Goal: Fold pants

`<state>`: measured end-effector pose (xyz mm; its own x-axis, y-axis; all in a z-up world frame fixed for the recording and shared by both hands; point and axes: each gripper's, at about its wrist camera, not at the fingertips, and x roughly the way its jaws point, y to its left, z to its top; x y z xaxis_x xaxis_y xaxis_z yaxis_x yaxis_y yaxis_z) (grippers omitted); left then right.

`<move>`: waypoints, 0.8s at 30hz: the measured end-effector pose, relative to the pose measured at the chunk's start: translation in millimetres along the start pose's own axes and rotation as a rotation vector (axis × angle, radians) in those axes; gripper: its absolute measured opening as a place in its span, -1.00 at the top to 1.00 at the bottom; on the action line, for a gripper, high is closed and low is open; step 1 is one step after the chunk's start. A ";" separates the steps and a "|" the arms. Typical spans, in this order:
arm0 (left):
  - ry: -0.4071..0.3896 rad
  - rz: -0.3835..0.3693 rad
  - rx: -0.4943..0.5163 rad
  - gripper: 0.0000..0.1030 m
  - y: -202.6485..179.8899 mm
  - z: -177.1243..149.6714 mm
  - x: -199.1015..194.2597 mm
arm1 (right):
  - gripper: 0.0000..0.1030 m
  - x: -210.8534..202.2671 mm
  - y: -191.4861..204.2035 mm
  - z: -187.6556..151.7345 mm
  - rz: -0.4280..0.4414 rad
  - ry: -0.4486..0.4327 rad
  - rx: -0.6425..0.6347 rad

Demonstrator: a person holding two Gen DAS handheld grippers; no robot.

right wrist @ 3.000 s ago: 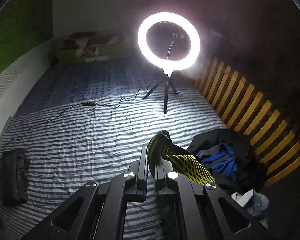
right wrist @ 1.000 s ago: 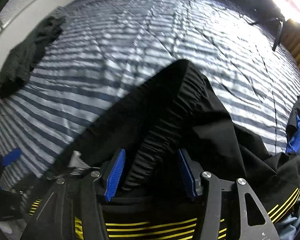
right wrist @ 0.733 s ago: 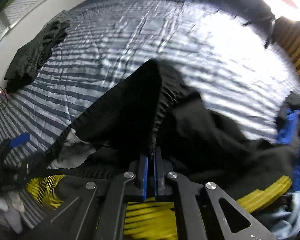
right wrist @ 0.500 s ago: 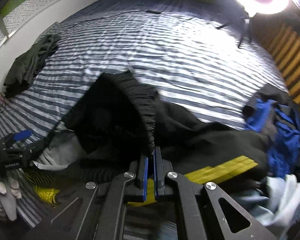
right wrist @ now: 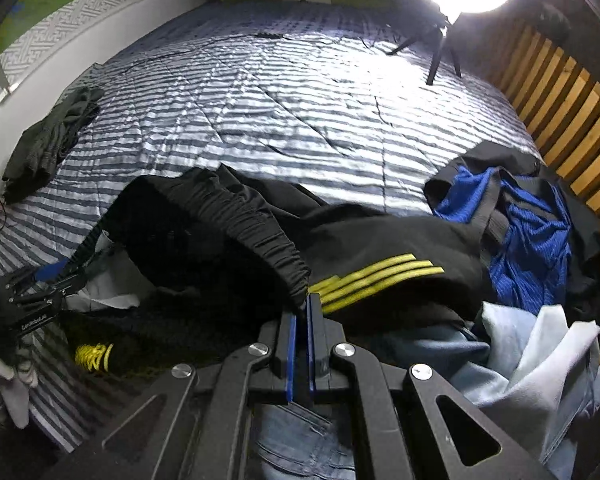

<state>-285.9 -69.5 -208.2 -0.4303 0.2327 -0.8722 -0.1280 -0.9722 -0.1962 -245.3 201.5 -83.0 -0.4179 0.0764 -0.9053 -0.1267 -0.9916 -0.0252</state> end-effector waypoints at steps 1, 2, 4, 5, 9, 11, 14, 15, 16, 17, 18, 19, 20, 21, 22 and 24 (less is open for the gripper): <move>0.003 -0.022 -0.010 0.62 2.9 -0.7 -2.9 | 0.93 0.4 6.7 4.6 0.000 -0.006 -0.009; 0.003 -0.030 -0.017 0.65 5.5 -3.1 -5.6 | 0.93 0.2 11.7 8.5 -0.003 -0.013 -0.015; -0.004 -0.044 -0.026 0.70 9.3 -4.8 -11.2 | 0.93 0.3 21.7 14.3 -0.002 -0.021 -0.034; -0.008 -0.044 -0.025 0.70 10.4 -5.5 -13.2 | 0.92 1.7 30.5 19.1 0.007 -0.020 -0.062; 0.000 -0.037 -0.045 0.33 21.4 -7.1 -19.6 | 0.64 12.8 59.4 37.1 -0.031 0.010 -0.189; 0.000 -0.034 -0.045 -0.21 27.6 -11.0 -26.9 | 0.30 13.2 73.7 52.4 -0.085 -0.021 -0.262; -0.016 -0.068 -0.048 -0.40 31.3 -17.5 -39.9 | 0.23 19.9 91.4 80.1 -0.098 -0.033 -0.323; -0.014 -0.088 -0.049 -0.41 30.6 -19.0 -42.0 | 0.20 24.8 96.6 87.9 -0.093 -0.027 -0.345; -0.011 -0.099 -0.054 -0.42 29.3 -20.7 -43.0 | 0.18 32.3 104.4 96.0 -0.092 -0.017 -0.377; -0.004 -0.109 -0.058 -0.42 27.8 -22.2 -42.5 | 0.17 44.0 115.9 103.7 -0.098 -0.004 -0.415; 0.008 -0.126 -0.062 -0.42 25.4 -23.5 -41.3 | 0.16 51.1 120.8 105.9 -0.098 0.009 -0.433; 0.024 -0.141 -0.070 -0.42 22.5 -23.7 -38.7 | 0.15 64.0 128.1 109.3 -0.096 0.033 -0.457; 0.032 -0.150 -0.070 -0.42 20.3 -25.1 -38.1 | 0.15 75.1 133.6 110.5 -0.090 0.056 -0.473; 0.040 -0.161 -0.071 -0.42 17.0 -25.6 -37.1 | 0.15 83.5 138.2 110.2 -0.085 0.075 -0.487; 0.048 -0.169 -0.067 -0.45 13.7 -25.8 -37.1 | 0.15 95.2 144.1 109.8 -0.090 0.091 -0.509; 0.041 -0.165 -0.049 -0.59 7.5 -25.8 -38.6 | 0.15 106.4 147.8 110.0 -0.112 0.092 -0.521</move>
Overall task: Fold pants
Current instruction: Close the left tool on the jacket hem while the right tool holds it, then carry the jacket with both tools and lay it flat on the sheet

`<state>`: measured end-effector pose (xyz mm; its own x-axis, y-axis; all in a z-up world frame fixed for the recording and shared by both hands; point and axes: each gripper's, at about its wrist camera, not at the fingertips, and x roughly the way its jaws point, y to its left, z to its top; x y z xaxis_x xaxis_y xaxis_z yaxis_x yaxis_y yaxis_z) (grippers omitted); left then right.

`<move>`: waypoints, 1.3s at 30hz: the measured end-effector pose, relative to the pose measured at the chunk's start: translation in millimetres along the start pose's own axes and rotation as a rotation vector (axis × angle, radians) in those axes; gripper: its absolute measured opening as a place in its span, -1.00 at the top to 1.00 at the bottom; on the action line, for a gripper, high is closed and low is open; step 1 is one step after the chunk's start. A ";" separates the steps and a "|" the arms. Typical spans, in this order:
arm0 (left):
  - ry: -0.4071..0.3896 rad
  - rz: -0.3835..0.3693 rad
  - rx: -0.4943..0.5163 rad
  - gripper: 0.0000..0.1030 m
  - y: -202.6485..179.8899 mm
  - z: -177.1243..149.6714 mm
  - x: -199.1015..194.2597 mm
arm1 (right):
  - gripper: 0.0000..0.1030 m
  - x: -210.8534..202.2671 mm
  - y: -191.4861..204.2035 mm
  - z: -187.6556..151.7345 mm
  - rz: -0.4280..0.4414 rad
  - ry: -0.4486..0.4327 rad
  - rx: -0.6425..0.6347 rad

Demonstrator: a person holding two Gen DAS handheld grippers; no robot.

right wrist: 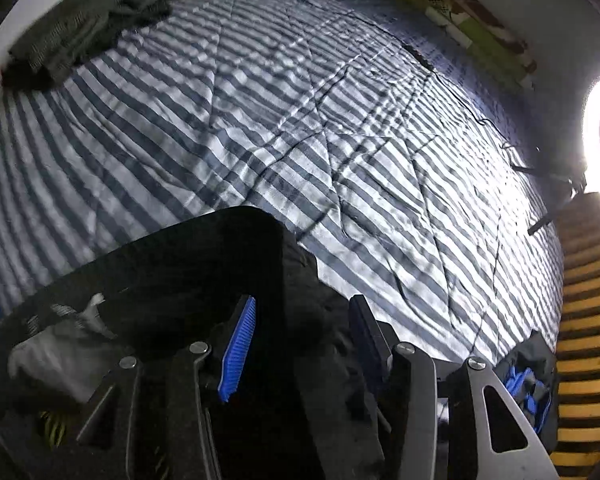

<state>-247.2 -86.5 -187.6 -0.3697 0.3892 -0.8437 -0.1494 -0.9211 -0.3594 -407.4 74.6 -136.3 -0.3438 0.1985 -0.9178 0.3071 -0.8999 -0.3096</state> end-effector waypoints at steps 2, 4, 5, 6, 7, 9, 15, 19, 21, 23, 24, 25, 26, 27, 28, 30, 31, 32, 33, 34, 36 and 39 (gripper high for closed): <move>-0.003 0.011 0.007 -0.62 -2.0 -0.1 -1.6 | 0.15 12.3 -0.6 4.8 -0.024 0.008 0.010; 0.001 -0.001 -0.012 -0.62 0.0 -0.7 -4.9 | 0.24 18.0 -5.9 7.8 -0.025 0.008 0.033; 0.000 -0.012 -0.025 -0.62 0.5 -1.9 -8.6 | 0.35 18.2 -11.4 8.4 -0.014 -0.003 0.058; -0.006 -0.013 -0.020 -0.63 -0.8 -2.5 -12.1 | 0.61 18.5 -17.4 10.6 0.003 -0.006 0.086; -0.013 -0.012 -0.011 -0.64 -2.8 -3.4 -15.4 | 0.81 18.4 -20.9 11.2 0.013 -0.006 0.105; -0.026 -0.012 0.015 -0.71 -9.0 -4.9 -19.8 | 0.85 17.7 -27.4 11.3 0.016 -0.007 0.138; 0.016 0.080 0.019 -0.65 -11.9 2.7 15.5 | 0.88 6.6 -29.8 5.3 0.012 -0.026 0.167; -0.013 0.131 0.034 0.71 -9.3 13.1 29.0 | 0.90 -11.8 -34.8 0.6 -0.013 -0.055 0.202; -0.041 0.101 0.001 0.76 1.4 20.9 22.6 | 0.91 -26.2 -41.8 0.5 -0.033 -0.088 0.217; -0.083 0.081 -0.028 0.78 16.2 41.4 11.1 | 0.91 -39.3 -53.6 4.7 -0.066 -0.115 0.242; -0.104 0.069 -0.048 0.78 23.4 54.1 4.8 | 0.92 -45.3 -60.5 9.1 -0.084 -0.127 0.258; -0.126 0.069 -0.061 0.79 29.5 74.8 -3.8 | 0.92 -55.1 -69.7 17.0 -0.102 -0.148 0.281; -0.152 0.085 -0.056 0.79 31.9 99.8 -15.1 | 0.92 -71.3 -83.0 29.6 -0.121 -0.187 0.311; -0.189 0.109 -0.038 0.79 29.9 126.3 -30.2 | 0.92 -86.9 -94.6 39.9 -0.138 -0.226 0.341; -0.238 0.140 -0.017 0.79 25.0 155.5 -52.0 | 0.93 -105.2 -104.5 48.2 -0.157 -0.269 0.367; -0.365 0.170 0.019 0.79 8.6 206.8 -108.7 | 0.93 -158.1 -127.5 65.7 -0.208 -0.395 0.429; -0.449 0.184 0.039 0.80 -3.4 228.2 -145.0 | 0.93 -185.3 -140.4 71.6 -0.222 -0.460 0.466; -0.519 0.186 0.062 0.80 -14.7 240.7 -176.1 | 0.93 -209.3 -150.4 72.8 -0.220 -0.513 0.497; -0.588 0.180 0.092 0.79 -27.6 248.3 -208.7 | 0.93 -232.9 -159.2 72.6 -0.220 -0.568 0.524; -0.643 0.164 0.118 0.79 -39.3 250.3 -237.2 | 0.93 -261.3 -166.5 69.0 -0.230 -0.634 0.542; -0.696 0.156 0.173 0.79 -57.4 240.8 -272.4 | 0.93 -305.4 -171.9 56.0 -0.220 -0.722 0.538; -0.641 0.148 0.234 0.79 -66.8 207.3 -280.8 | 0.92 -323.9 -166.1 23.8 -0.162 -0.711 0.516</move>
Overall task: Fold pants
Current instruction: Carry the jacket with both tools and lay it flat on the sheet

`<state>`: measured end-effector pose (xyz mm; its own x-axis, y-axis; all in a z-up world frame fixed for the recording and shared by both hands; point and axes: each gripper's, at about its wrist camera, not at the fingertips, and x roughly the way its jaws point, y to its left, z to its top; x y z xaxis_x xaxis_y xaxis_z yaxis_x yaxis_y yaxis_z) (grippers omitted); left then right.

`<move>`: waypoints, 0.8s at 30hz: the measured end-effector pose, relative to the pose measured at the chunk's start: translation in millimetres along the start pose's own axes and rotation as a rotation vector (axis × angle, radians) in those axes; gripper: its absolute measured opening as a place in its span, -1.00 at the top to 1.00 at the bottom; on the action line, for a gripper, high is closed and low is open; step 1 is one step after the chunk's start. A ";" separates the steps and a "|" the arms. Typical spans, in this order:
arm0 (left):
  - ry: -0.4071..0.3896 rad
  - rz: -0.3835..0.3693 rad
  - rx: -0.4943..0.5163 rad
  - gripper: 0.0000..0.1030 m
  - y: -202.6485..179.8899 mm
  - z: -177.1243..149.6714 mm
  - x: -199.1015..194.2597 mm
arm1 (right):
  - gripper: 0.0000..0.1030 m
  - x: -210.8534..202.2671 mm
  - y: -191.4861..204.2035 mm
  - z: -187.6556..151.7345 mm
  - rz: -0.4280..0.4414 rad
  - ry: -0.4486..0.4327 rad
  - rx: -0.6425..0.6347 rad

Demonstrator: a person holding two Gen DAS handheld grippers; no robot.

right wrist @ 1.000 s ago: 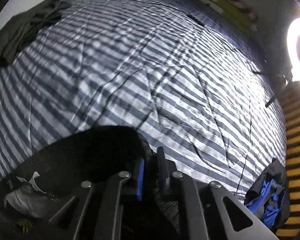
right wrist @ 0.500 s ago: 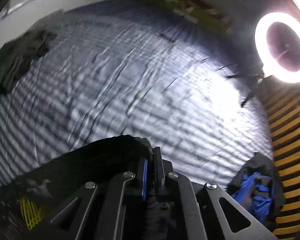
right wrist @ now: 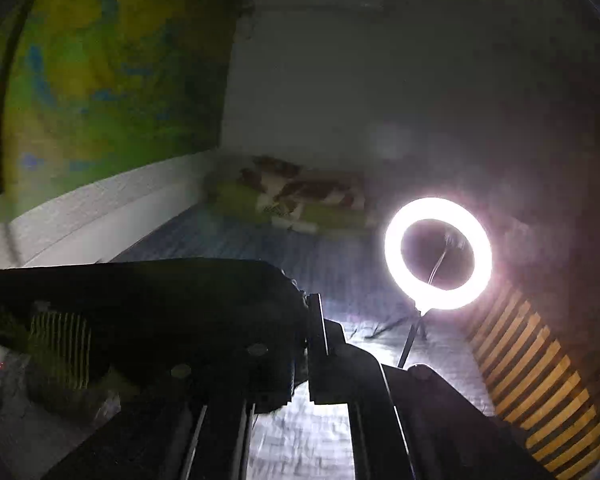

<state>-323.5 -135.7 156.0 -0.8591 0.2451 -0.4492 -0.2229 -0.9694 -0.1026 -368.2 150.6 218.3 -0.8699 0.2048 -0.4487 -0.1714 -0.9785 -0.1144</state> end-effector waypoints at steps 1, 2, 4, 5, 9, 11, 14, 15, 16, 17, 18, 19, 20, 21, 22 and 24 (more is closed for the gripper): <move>0.046 -0.005 0.022 0.79 -3.5 -22.3 -4.6 | 0.92 -9.4 -5.5 -21.8 0.036 0.043 0.007; 0.083 -0.008 0.027 0.79 -3.9 -40.0 -4.3 | 0.92 -13.5 -8.4 -43.9 0.075 0.085 0.008; 0.215 -0.050 0.000 0.78 -1.2 -96.3 -0.9 | 0.92 -15.2 -8.8 -101.4 0.117 0.182 -0.009; 0.286 -0.064 -0.017 0.78 -0.2 -129.0 4.4 | 0.92 -13.2 -8.0 -129.4 0.137 0.234 -0.013; 0.583 -0.047 -0.005 0.65 -6.4 -264.2 30.7 | 0.92 5.1 8.3 -267.0 0.185 0.475 -0.034; 0.689 -0.024 -0.035 0.63 -5.8 -322.4 36.6 | 0.92 16.4 16.3 -332.3 0.196 0.583 -0.024; 0.700 0.000 -0.066 0.42 -7.2 -363.7 24.0 | 0.92 22.2 17.7 -384.9 0.200 0.641 0.021; 0.699 0.002 -0.088 0.28 -8.8 -371.8 23.1 | 0.92 20.8 17.9 -391.5 0.185 0.632 0.011; 0.688 0.003 -0.109 0.19 -8.7 -377.6 21.4 | 0.92 21.1 18.1 -395.6 0.168 0.620 -0.002; 0.678 0.008 -0.120 0.13 -9.5 -381.6 16.3 | 0.92 20.4 17.2 -394.2 0.164 0.616 0.004; 0.670 0.009 -0.130 0.00 -10.0 -383.1 15.1 | 0.93 18.7 11.9 -391.1 0.166 0.615 0.015; 0.655 0.002 -0.141 -0.11 -8.8 -383.6 15.0 | 0.93 19.1 9.3 -389.5 0.165 0.610 0.029; 0.636 -0.003 -0.156 -0.16 -6.9 -383.7 13.5 | 0.93 18.4 3.0 -383.6 0.156 0.595 0.045; 0.617 -0.003 -0.175 -0.24 -4.5 -384.5 11.8 | 0.93 15.6 -0.7 -380.7 0.152 0.584 0.060; 0.608 -0.005 -0.182 -0.31 -7.2 -386.6 11.8 | 0.93 16.1 -8.2 -374.3 0.153 0.573 0.085; 0.605 0.005 -0.175 -0.32 -10.9 -387.9 17.1 | 0.93 16.3 -20.0 -362.9 0.154 0.555 0.140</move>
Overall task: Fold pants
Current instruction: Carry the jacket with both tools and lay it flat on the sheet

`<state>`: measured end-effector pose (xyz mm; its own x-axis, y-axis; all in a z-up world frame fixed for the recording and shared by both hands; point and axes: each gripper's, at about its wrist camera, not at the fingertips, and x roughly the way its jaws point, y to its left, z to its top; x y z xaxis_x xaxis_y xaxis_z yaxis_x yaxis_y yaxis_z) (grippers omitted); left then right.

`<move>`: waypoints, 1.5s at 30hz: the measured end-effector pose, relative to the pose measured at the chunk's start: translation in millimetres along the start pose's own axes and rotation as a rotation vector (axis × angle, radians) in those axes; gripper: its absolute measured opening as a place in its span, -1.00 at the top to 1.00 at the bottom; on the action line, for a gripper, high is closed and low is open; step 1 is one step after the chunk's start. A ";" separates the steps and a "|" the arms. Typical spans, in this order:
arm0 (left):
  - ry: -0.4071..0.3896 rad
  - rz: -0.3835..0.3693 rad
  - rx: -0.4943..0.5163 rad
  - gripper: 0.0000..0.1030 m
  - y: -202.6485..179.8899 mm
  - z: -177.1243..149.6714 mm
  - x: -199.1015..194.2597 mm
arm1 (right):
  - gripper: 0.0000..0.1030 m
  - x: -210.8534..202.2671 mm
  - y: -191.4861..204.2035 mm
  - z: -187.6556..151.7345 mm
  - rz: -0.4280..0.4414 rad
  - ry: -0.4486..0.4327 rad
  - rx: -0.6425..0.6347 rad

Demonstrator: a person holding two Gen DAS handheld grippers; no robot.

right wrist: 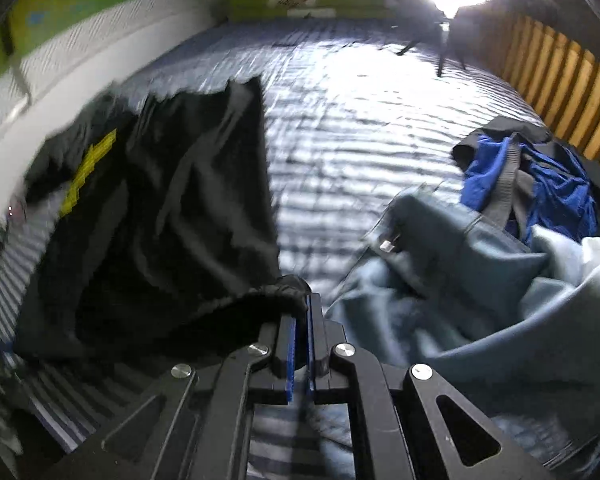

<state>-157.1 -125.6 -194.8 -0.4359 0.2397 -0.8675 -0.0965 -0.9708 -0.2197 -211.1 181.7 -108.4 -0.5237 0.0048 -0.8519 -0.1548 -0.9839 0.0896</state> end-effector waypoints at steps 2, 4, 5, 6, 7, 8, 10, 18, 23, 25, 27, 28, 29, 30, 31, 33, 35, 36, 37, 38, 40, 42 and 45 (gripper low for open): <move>0.003 0.009 0.022 -0.32 -6.3 -3.8 -2.0 | 0.93 -5.3 -13.9 10.5 -0.003 -0.024 0.056; 0.005 0.028 0.041 -0.32 -12.2 -4.2 6.3 | 0.92 -6.8 -28.1 16.3 -0.013 -0.037 0.106; 0.009 0.029 0.055 -0.32 -16.5 -3.2 10.2 | 0.92 -2.0 -35.6 19.0 -0.018 -0.027 0.127; 0.008 0.037 0.069 -0.32 -20.2 0.0 15.7 | 0.92 3.2 -39.1 19.7 -0.016 -0.013 0.130; 0.004 0.047 0.081 -0.32 -25.4 2.7 19.5 | 0.92 7.6 -40.9 18.9 -0.010 0.003 0.128; 0.003 0.049 0.087 -0.32 -30.1 7.0 23.9 | 0.92 11.9 -41.1 17.7 -0.011 0.015 0.124; -0.004 0.034 0.076 -0.32 -36.1 17.0 32.4 | 0.93 15.6 -40.0 15.2 -0.017 0.024 0.114; 0.019 0.101 0.065 0.91 -23.0 53.9 30.2 | 0.93 4.5 -45.9 26.5 -0.017 0.007 0.107; -0.058 0.052 0.149 0.90 -19.5 73.6 -71.5 | 0.93 -60.2 -47.8 12.7 0.088 -0.068 0.137; -0.104 0.062 0.176 0.90 -17.6 78.7 -111.9 | 0.93 -87.8 -36.3 -1.6 0.126 -0.083 0.087; -0.126 0.050 0.158 0.90 -10.1 90.9 -137.9 | 0.93 -108.3 -25.0 -8.1 0.172 -0.102 0.045; -0.128 0.057 0.152 0.90 -5.4 101.8 -142.1 | 0.93 -112.8 -21.0 -6.1 0.186 -0.107 0.039; -0.123 0.085 0.147 0.90 -1.9 115.2 -140.9 | 0.93 -111.3 -17.0 2.5 0.203 -0.105 0.038; -0.107 0.102 0.140 0.90 1.8 130.6 -134.2 | 0.93 -106.8 -15.3 8.7 0.206 -0.102 0.041; -0.086 0.109 0.132 0.91 6.4 149.5 -123.8 | 0.93 -95.0 -12.6 24.5 0.191 -0.096 0.054; -0.055 0.148 0.108 0.92 14.8 196.3 -98.7 | 0.93 -76.1 -9.7 52.0 0.168 -0.087 0.069; -0.050 0.152 0.050 0.93 22.0 260.0 -79.2 | 0.93 -53.4 -6.4 103.3 0.112 -0.088 0.090; -0.074 0.132 0.013 0.94 21.0 291.0 -82.1 | 0.93 -51.4 -6.7 135.0 0.082 -0.110 0.105; -0.137 0.120 0.012 0.94 13.0 331.4 -97.6 | 0.94 -55.7 -8.4 154.0 0.065 -0.132 0.117; -0.194 0.114 0.015 0.94 4.6 354.8 -110.8 | 0.94 -77.2 -13.2 190.1 0.053 -0.204 0.152; -0.344 0.080 0.055 0.94 -18.7 400.6 -167.3 | 0.93 -121.9 -18.9 222.6 0.050 -0.334 0.178; -0.438 0.051 0.102 0.93 -34.5 414.3 -209.0 | 0.93 -178.8 -24.5 240.6 0.048 -0.484 0.197; -0.464 0.019 0.188 0.93 -46.8 405.2 -243.1 | 0.93 -230.4 -32.2 226.8 0.067 -0.574 0.204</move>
<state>-409.1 -143.3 207.2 -0.7875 0.2324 -0.5708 -0.2252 -0.9706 -0.0845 -275.4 252.8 202.0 -0.8969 0.0957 -0.4317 -0.2335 -0.9315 0.2788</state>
